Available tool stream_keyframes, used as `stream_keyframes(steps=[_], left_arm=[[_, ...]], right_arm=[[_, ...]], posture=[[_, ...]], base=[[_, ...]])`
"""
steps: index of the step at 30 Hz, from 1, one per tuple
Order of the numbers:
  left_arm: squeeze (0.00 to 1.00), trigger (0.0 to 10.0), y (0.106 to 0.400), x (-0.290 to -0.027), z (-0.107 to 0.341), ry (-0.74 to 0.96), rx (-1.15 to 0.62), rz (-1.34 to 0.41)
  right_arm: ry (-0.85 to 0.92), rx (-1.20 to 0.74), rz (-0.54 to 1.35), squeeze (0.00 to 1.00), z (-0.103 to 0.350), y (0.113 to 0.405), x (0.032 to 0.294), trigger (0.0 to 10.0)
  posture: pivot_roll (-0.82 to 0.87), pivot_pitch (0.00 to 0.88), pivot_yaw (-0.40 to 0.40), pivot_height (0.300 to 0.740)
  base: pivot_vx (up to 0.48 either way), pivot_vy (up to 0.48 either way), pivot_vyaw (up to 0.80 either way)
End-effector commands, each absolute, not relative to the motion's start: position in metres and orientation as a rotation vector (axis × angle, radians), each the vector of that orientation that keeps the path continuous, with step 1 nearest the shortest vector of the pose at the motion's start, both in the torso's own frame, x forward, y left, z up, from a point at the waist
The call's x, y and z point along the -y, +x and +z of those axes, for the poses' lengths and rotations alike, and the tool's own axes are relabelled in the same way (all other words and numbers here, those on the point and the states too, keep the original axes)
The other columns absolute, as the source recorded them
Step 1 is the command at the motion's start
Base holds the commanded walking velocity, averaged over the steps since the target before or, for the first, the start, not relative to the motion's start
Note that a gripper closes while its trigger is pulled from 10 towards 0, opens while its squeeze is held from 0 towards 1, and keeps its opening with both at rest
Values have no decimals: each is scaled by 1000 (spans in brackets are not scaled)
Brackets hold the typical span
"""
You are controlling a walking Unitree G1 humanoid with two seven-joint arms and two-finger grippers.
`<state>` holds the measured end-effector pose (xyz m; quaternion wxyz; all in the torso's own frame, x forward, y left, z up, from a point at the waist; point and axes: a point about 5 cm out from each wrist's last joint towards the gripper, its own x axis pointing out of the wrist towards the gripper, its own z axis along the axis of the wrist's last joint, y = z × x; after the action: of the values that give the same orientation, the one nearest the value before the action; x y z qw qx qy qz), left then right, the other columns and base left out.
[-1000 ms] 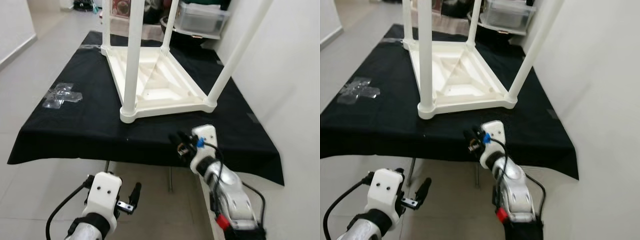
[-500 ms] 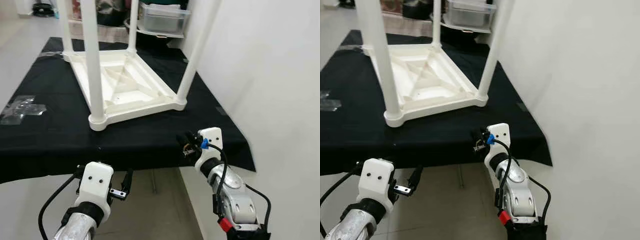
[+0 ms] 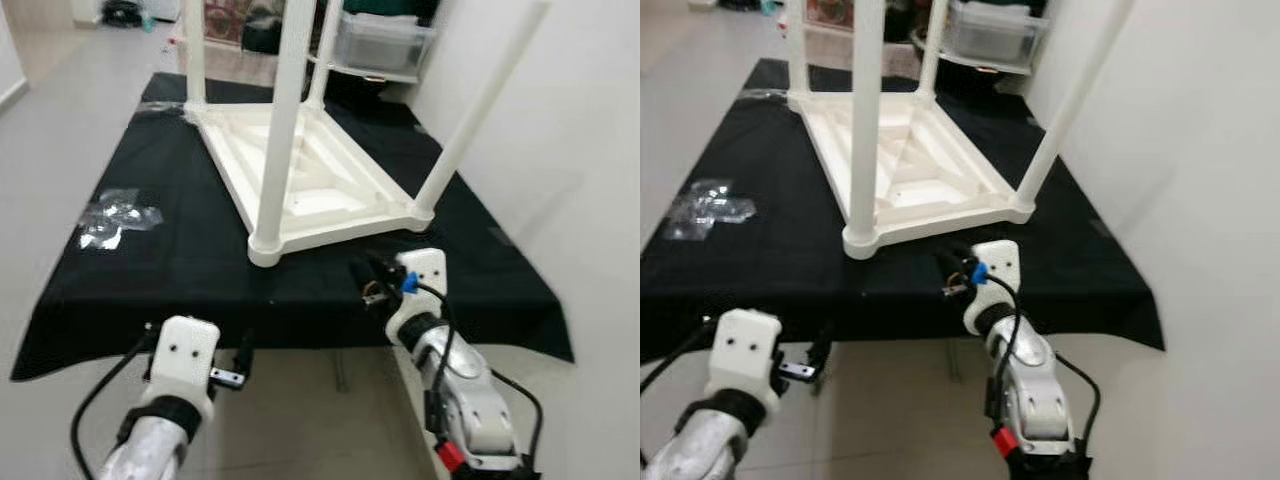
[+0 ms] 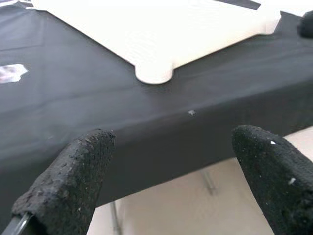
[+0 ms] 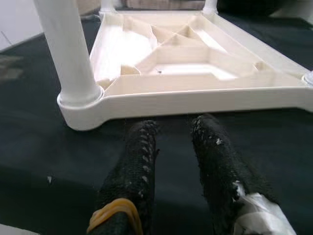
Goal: Building children table
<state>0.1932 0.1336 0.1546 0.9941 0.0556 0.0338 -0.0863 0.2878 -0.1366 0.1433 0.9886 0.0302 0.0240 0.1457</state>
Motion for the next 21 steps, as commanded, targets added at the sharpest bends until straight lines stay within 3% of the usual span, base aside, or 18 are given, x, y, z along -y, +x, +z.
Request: stream_keyframes(steps=[1, 6, 12, 21], left_arm=[[0, 10000, 194, -135, 153, 129, -79, -160], [0, 10000, 195, -135, 155, 138, -69, -160], [0, 10000, 197, -137, 157, 150, -57, -147], [0, 10000, 198, -136, 158, 159, -50, -160]], right_arm=[[65, -34, 291, 0, 146, 288, 135, 10000], [73, -37, 272, 0, 148, 293, 138, 10000], [76, -40, 238, 0, 151, 299, 142, 10000], [76, -46, 186, 0, 152, 304, 149, 10000]], posture=[[98, 104, -172, 740], [100, 107, -172, 740], [99, 112, -174, 740], [98, 116, -176, 740]], base=[[0, 0, 600], [0, 0, 638], [0, 0, 0], [309, 0, 0]])
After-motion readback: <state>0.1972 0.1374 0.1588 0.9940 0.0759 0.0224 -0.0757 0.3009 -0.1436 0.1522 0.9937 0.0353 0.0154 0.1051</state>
